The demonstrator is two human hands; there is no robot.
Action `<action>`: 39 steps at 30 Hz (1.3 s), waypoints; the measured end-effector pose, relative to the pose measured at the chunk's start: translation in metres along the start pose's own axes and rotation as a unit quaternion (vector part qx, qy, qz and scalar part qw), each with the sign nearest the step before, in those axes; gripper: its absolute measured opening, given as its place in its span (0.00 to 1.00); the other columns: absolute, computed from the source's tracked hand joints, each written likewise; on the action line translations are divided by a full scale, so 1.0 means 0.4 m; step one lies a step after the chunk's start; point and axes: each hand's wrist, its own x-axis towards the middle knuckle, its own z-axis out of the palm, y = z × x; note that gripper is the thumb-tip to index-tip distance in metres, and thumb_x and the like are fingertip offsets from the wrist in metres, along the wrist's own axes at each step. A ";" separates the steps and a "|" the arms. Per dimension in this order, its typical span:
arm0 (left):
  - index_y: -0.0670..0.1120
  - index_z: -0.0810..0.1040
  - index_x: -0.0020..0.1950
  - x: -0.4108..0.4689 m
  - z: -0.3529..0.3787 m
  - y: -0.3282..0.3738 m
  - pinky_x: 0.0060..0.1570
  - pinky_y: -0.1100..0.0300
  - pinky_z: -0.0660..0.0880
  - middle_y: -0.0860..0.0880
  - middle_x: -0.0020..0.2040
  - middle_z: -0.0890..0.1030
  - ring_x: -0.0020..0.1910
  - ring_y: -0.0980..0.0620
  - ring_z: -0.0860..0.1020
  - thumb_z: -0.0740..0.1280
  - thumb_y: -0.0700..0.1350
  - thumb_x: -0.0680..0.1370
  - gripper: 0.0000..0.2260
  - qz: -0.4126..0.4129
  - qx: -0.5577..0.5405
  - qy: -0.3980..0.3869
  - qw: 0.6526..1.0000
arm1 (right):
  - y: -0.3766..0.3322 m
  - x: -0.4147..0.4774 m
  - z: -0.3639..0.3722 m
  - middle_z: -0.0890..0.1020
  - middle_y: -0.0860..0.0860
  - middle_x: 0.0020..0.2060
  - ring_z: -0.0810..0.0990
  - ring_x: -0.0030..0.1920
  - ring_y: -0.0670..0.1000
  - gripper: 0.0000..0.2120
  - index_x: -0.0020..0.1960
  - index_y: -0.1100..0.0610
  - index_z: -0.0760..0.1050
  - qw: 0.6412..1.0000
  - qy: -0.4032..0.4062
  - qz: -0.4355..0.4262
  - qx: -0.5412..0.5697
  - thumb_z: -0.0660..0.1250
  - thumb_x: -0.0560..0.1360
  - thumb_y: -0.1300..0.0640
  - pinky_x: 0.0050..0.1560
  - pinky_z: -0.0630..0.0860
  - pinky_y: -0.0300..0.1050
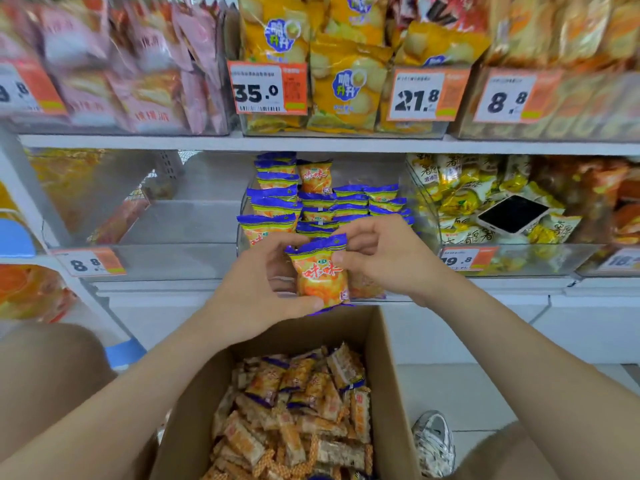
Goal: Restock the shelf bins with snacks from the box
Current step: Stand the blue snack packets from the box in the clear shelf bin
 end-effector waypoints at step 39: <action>0.50 0.69 0.73 0.170 -0.050 -0.083 0.61 0.44 0.75 0.46 0.72 0.68 0.67 0.42 0.70 0.65 0.68 0.72 0.34 0.069 0.412 0.194 0.888 | 0.083 0.467 0.085 0.78 0.54 0.50 0.80 0.58 0.62 0.28 0.75 0.57 0.63 0.959 0.155 -0.014 -0.236 0.72 0.80 0.55 0.49 0.77 0.52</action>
